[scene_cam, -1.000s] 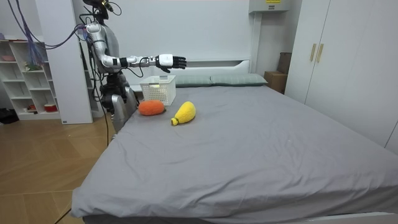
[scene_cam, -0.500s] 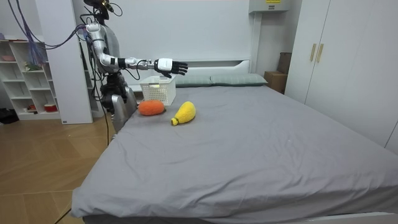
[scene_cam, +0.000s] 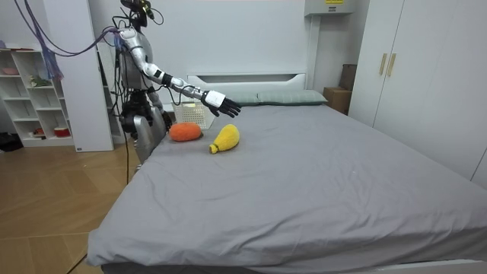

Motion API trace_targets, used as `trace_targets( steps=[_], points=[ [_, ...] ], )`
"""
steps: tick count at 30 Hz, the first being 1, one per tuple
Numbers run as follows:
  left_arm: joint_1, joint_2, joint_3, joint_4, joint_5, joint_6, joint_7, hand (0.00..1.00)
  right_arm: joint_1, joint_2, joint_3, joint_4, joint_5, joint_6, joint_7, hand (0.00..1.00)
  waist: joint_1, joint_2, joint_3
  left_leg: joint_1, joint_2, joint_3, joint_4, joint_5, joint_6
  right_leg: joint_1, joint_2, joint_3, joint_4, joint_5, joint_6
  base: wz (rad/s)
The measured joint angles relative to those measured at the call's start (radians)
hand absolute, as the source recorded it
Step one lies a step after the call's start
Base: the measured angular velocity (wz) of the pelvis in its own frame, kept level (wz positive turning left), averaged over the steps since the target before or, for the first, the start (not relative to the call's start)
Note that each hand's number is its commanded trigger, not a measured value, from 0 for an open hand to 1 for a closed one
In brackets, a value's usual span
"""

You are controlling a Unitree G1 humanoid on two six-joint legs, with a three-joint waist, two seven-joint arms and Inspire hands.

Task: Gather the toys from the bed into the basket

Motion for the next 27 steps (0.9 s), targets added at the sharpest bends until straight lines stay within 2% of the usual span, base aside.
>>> trace_targets(
  steps=[5,6,8,9,14,20,23,27],
  points=[
    [-0.003,0.001,-0.027,0.0,-0.042,-0.013,-0.001,0.0,-0.02,-0.022,0.002,0.084,-0.013,-0.027,-0.001,0.0,0.022,-0.004,0.0041,-0.04,0.0,-0.001,0.003,0.0,0.0,-0.041,0.0,0.0,-0.001,0.0,0.0,-0.01],
    [-0.004,0.001,-0.028,0.0,-0.042,-0.019,-0.004,0.0,-0.027,-0.032,0.011,0.116,-0.018,-0.034,-0.002,0.0,0.024,0.0,0.0068,-0.047,0.0,-0.01,0.003,0.0,0.0,-0.043,0.0,-0.005,-0.003,0.0,0.0,0.1],
    [-0.005,0.001,-0.036,0.001,-0.058,-0.037,-0.012,0.0,-0.045,-0.036,0.019,0.165,-0.031,-0.049,-0.003,0.0,0.027,0.005,0.0191,-0.053,-0.001,-0.014,0.003,0.0,0.0,-0.043,0.0,-0.009,-0.013,0.0,0.0,0.08],
    [-0.005,0.001,-0.038,0.001,-0.067,-0.039,-0.014,0.0,-0.047,-0.036,0.019,0.174,-0.035,-0.051,-0.002,0.0,0.029,0.006,0.0202,-0.057,-0.001,-0.014,0.003,0.0,0.0,-0.045,0.0,-0.01,-0.017,0.0,0.0,0.0],
    [-0.007,0.002,-0.039,0.021,-0.089,-0.054,-0.044,0.0,-0.047,-0.036,0.048,0.193,-0.073,-0.052,-0.002,0.0,0.041,0.007,0.0219,-0.074,0.0,-0.013,0.001,0.001,-0.001,-0.063,0.002,-0.01,-0.017,0.0,0.0,0.0],
    [-0.022,0.002,-0.041,0.049,-0.096,-0.049,-0.054,0.0,-0.048,-0.034,0.124,0.217,-0.087,-0.057,0.004,0.0,0.055,0.001,0.0252,-0.082,0.0,-0.014,-0.001,0.001,-0.001,-0.07,-0.001,-0.015,-0.017,0.0,0.0,0.0],
    [-0.047,0.003,-0.053,0.069,-0.097,-0.049,-0.055,0.0,-0.048,-0.034,0.15,0.253,-0.106,-0.059,0.005,0.0,0.074,-0.001,0.0258,-0.088,0.0,-0.019,0.0,0.001,-0.002,-0.074,-0.004,-0.021,-0.017,0.0,0.0,0.01],
    [-0.061,0.01,-0.088,0.08,-0.115,-0.049,-0.051,0.0,-0.049,-0.034,0.165,0.269,-0.111,-0.058,0.003,0.0,0.077,-0.003,0.027,-0.099,-0.002,-0.037,0.007,0.002,-0.003,-0.076,-0.005,-0.037,-0.016,0.0,0.0,0.12]
  ],
)
